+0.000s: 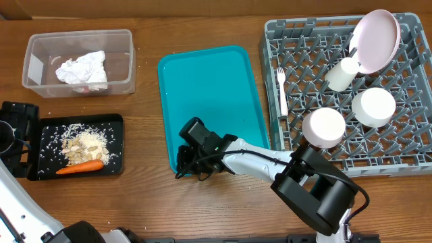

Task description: Sort waste into correct bins and load items into the dishwasher rack

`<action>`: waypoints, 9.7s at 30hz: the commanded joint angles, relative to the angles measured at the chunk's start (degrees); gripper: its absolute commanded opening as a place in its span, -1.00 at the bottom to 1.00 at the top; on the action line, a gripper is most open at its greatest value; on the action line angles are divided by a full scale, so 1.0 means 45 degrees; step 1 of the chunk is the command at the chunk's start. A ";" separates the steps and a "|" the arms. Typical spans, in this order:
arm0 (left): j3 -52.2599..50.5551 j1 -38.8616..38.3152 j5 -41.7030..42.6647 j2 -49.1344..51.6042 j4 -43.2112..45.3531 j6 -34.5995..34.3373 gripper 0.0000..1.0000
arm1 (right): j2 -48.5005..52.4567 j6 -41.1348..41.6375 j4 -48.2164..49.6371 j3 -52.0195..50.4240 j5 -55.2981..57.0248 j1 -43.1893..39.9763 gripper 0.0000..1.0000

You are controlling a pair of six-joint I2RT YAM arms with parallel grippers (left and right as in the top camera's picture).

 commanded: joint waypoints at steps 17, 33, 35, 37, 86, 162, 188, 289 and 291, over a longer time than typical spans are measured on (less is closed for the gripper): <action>-0.0058 -0.0024 -0.0078 -0.0029 0.0024 -0.0117 0.99 | -0.0287 -0.1685 -0.2030 0.1564 0.0447 -0.0539 -0.92; -0.0058 -0.0024 -0.0078 -0.0029 0.0024 -0.0117 0.99 | 0.1287 -0.1617 -0.2302 0.2093 0.0301 0.0233 -0.92; -0.0058 -0.0024 -0.0078 -0.0029 0.0024 -0.0117 1.00 | 0.1287 -0.1608 -0.2064 0.2113 0.0005 0.0248 -0.92; -0.0058 -0.0024 -0.0078 -0.0029 0.0024 -0.0117 1.00 | 0.1287 -0.1554 -0.1928 0.2113 -0.0068 0.0243 -0.92; -0.0058 -0.0024 -0.0078 -0.0029 0.0024 -0.0117 1.00 | -0.7538 -0.3249 -1.1642 0.2531 0.9821 -0.0563 1.00; -0.0058 -0.0024 -0.0078 -0.0029 0.0024 -0.0117 1.00 | -2.5339 -0.9583 0.2997 -1.4464 0.2035 -1.1885 1.00; -0.0058 -0.0024 -0.0078 -0.0029 0.0024 -0.0117 1.00 | -2.5344 -0.9632 0.2691 -1.4469 0.3434 -1.1997 0.99; -2.2518 -0.8777 0.0933 -1.9322 1.9200 0.8913 1.00 | -2.5339 -0.9632 0.2424 -1.4469 0.3478 -1.1997 1.00; -2.2518 -0.8777 0.0918 -1.9322 1.9195 0.9258 1.00 | -2.5339 -0.9632 0.2424 -1.4469 0.3478 -1.1997 1.00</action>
